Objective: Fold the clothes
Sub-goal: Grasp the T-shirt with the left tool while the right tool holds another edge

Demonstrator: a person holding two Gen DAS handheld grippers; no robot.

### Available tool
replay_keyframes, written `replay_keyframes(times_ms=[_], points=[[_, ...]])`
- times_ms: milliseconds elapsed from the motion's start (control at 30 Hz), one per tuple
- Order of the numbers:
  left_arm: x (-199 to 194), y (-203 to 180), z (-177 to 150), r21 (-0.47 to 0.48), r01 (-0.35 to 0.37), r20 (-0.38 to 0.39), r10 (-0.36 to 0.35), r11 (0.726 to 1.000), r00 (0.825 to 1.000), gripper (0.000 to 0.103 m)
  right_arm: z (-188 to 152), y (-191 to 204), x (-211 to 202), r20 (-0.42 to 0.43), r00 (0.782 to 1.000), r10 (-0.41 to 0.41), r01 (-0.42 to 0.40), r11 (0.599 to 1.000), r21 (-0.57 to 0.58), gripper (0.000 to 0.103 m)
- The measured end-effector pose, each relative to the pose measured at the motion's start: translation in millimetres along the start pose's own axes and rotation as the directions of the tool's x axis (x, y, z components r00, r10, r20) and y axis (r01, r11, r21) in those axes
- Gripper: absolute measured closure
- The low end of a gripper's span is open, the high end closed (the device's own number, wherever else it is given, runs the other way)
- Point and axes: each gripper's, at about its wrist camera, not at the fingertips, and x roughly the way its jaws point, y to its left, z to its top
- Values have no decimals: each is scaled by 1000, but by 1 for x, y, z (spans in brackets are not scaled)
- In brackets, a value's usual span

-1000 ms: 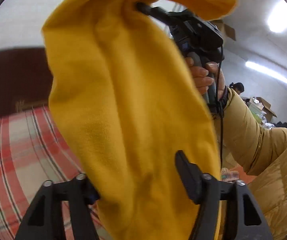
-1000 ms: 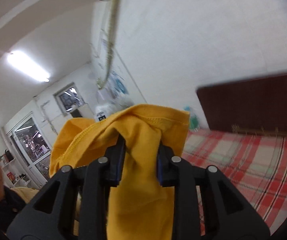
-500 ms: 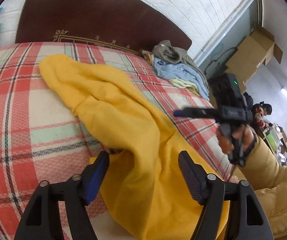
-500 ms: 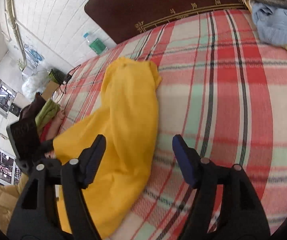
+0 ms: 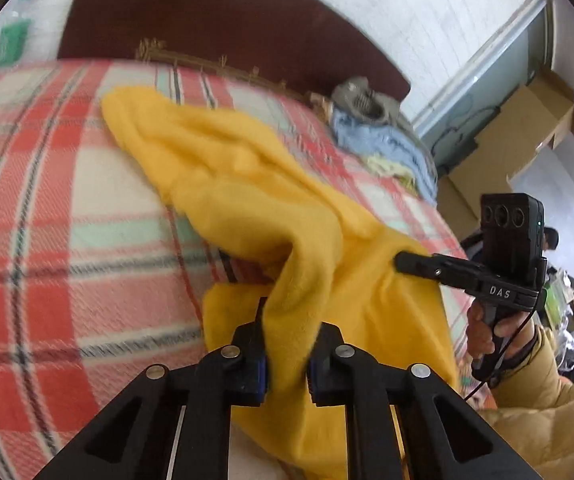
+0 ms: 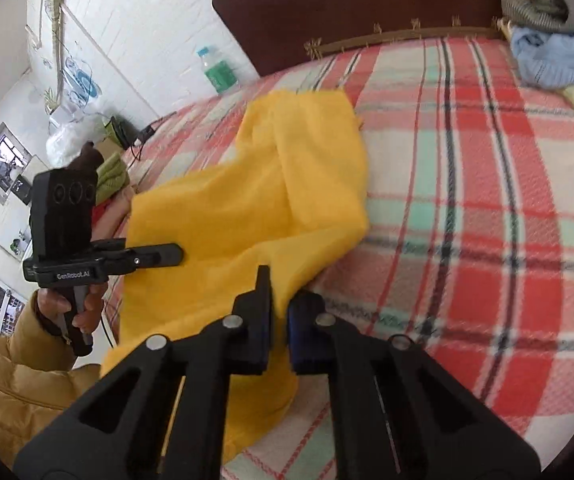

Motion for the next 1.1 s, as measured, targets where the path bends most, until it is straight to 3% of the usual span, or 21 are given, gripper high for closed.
replay_keyframes(times_ms=[67,167,200,267,300,333,400,433,500,567,600,700,767,833,900,967,1100], points=[[-22,-11,13,11,57,65,-57,998,996,90,17,5,-35,80,995,-58,62,997,-41,95],[-40,-33,27,63,106,104,-112,992,988,90,38,18,-87,195,970,-147,172,978,-118,97],[-42,-39,29,85,111,106,-120,990,987,85,43,23,-100,225,958,-179,214,967,-142,97],[-37,-50,28,132,123,83,-135,984,987,60,47,29,-106,242,914,-324,373,907,-197,97],[-30,-50,26,131,110,70,-120,985,990,35,45,27,-101,230,880,-415,462,859,-220,97],[-23,-50,23,128,95,56,-102,987,993,24,42,21,-94,202,849,-488,525,818,-233,97],[-5,-43,13,109,65,2,-65,992,998,24,30,-5,-74,97,810,-578,584,781,-224,92],[1,-39,8,99,42,-18,-41,994,999,24,22,-20,-66,41,801,-597,592,781,-199,89],[12,-34,-2,89,31,-51,-27,996,998,24,8,-49,-55,-57,777,-627,614,775,-150,60],[21,-31,-10,84,27,-79,-20,996,997,24,-1,-60,-61,-66,751,-658,649,752,-112,50],[23,-31,-12,91,21,-84,-14,996,996,24,2,-57,-68,-42,764,-643,638,764,-95,50],[31,-33,-15,87,37,-103,-28,996,994,23,22,-19,-86,73,860,-506,511,852,-112,47],[38,-36,-18,78,61,-116,-51,995,992,23,40,17,-79,109,916,-385,400,892,-212,37],[43,-40,-21,79,75,-125,-64,994,990,23,55,50,-57,93,951,-294,308,892,-332,36],[46,-44,-24,83,86,-133,-74,993,988,23,69,73,-18,29,965,-259,246,866,-434,36],[44,-46,-28,81,90,-131,-79,993,988,23,77,88,33,-66,965,-255,191,850,-491,36],[39,-45,-37,72,94,-126,-84,993,988,23,85,93,122,-218,926,-309,155,836,-527,36]])
